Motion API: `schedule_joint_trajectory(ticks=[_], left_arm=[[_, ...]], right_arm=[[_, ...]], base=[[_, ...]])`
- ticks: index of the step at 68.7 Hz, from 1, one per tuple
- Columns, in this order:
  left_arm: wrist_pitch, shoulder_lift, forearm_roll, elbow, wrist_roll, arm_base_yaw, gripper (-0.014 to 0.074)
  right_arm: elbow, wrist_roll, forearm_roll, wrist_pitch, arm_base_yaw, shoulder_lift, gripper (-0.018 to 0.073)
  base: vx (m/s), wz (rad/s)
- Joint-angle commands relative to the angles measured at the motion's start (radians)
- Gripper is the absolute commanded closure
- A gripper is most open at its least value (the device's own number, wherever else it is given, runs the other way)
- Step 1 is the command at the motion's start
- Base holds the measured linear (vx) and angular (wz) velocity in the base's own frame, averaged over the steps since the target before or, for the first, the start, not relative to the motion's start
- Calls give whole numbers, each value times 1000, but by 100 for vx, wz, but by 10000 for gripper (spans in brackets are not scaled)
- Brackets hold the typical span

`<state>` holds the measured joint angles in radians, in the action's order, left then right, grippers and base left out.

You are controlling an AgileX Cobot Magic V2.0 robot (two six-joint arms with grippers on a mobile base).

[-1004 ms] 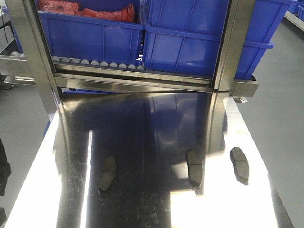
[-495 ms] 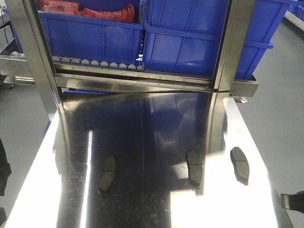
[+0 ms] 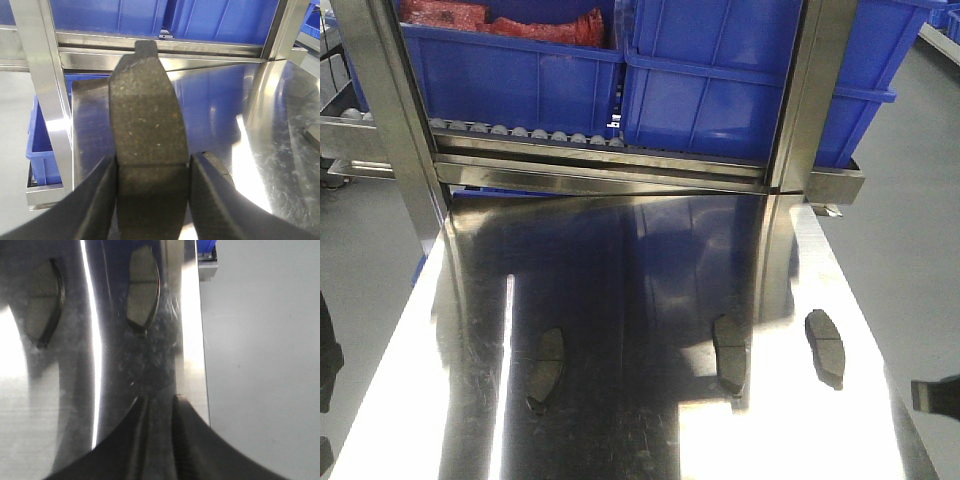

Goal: Move and align brake pads A on conveyor
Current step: 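Move the right gripper over the outermost brake pad nearest it, then close the right gripper on the brake pad and lift it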

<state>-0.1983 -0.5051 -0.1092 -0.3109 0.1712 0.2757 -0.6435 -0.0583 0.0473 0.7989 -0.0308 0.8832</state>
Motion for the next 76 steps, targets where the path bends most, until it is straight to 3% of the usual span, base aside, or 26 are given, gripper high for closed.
schedule_joint_trajectory(ticks=[1,12,21,48,76], left_arm=[[97,1,-1,-29,1,2,603],[97,1,-1,-29,1,2,603],[97,1,-1,-29,1,2,603],[97,1,-1,-29,1,2,603],[97,1,-1,-29,1,2,603]], right_arm=[[-64,9,-11,-42,8,15,308],[-123,23,-10,-37,8,82,148],[-178,32,-7,-35,8,175,89],[-382,65,5,15,8,542,88],[-607,3,-35,105,-51,863,88]], base=[[0,0],[0,0],[0,0],[0,0],[0,0]])
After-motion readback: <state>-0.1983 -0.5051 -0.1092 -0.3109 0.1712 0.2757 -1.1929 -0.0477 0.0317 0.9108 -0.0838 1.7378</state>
